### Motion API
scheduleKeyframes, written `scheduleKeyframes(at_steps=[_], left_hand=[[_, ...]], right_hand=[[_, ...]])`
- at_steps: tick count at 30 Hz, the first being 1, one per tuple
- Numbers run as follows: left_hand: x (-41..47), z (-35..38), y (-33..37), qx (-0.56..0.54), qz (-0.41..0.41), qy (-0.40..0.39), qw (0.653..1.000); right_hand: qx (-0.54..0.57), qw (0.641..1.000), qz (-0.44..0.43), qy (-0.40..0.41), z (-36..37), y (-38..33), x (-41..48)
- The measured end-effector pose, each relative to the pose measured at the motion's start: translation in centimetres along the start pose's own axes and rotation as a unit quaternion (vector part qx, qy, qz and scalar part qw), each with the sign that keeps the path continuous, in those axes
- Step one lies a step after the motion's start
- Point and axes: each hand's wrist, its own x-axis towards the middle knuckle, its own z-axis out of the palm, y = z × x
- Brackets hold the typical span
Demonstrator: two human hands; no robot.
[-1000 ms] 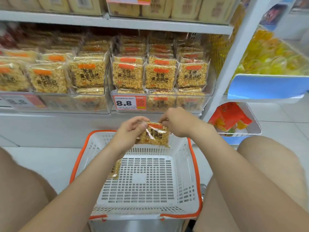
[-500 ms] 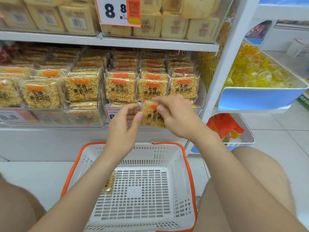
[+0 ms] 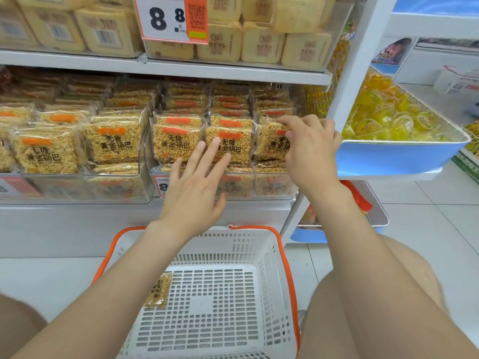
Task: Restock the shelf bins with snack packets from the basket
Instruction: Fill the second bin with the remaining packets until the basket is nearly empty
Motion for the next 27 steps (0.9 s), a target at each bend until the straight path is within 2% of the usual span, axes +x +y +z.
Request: scheduleKeyframes(at_steps=[5, 13, 15, 18, 21, 24, 27], left_hand=[[0.3, 0.5, 0.3, 0.045, -0.014, -0.002, 0.999], [0.7, 0.2, 0.7, 0.01, -0.019, -0.012, 1.0], [0.6, 0.0, 0.5, -0.01, -0.008, 0.01, 1.0], [0.1, -0.1, -0.2, -0.033, 0.019, 0.111, 0.993], [-1.3, 0.9, -1.2, -0.02, 0.046, 0.22, 0.974], [-3.5, 2.8, -2.7, -0.016, 0.043, 0.215, 0.976], [-5.6, 4.9, -3.8, -0.031, 0.024, 0.169, 0.985]], right_hand=[[-0.03, 0.999, -0.025, -0.013, 0.9, -0.3, 0.2], [-0.044, 0.998, -0.046, 0.028, 2.0, -1.2, 0.0], [-0.044, 0.998, -0.037, 0.02, 2.0, -1.5, -0.6], [-0.035, 0.999, -0.012, 0.036, 2.0, -3.1, -2.2], [-0.022, 0.995, -0.064, 0.071, 2.1, -5.6, -3.9], [0.004, 0.991, -0.112, 0.076, 2.5, -6.9, -4.8], [0.04, 0.994, -0.086, 0.046, 3.4, -6.3, -4.4]])
